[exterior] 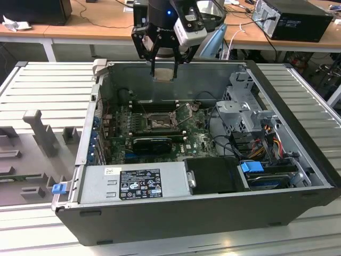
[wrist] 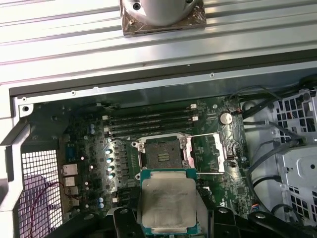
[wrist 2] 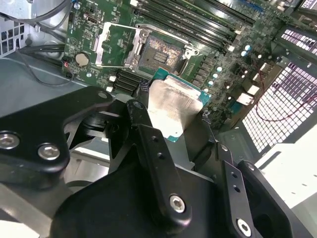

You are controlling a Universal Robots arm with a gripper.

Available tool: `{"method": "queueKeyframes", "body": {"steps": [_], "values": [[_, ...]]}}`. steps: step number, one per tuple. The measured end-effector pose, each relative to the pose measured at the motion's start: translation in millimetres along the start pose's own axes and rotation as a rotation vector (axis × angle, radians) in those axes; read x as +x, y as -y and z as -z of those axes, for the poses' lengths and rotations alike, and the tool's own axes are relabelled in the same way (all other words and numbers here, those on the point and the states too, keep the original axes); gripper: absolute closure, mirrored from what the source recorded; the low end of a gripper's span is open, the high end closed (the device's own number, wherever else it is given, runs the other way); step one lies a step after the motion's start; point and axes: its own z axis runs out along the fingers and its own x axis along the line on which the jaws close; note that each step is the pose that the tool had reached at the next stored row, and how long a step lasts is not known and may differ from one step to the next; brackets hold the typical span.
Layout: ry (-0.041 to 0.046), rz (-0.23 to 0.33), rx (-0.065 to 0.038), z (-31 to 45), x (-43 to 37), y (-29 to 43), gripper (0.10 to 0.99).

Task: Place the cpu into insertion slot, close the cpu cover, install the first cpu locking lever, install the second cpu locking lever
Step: 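Place the cpu into insertion slot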

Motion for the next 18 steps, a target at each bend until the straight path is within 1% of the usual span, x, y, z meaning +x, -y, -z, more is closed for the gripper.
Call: {"method": "queueKeyframes", "body": {"steps": [4,9,14,18], "values": [[0.0017,-0.018,0.000,0.0,0.0,0.0,0.557],[0.0051,-0.057,-0.001,0.0,0.0,0.0,0.557],[0.0072,-0.080,-0.002,0.0,0.0,0.0,0.557],[0.0098,-0.110,-0.002,-0.1,0.0,0.0,0.557]]}}
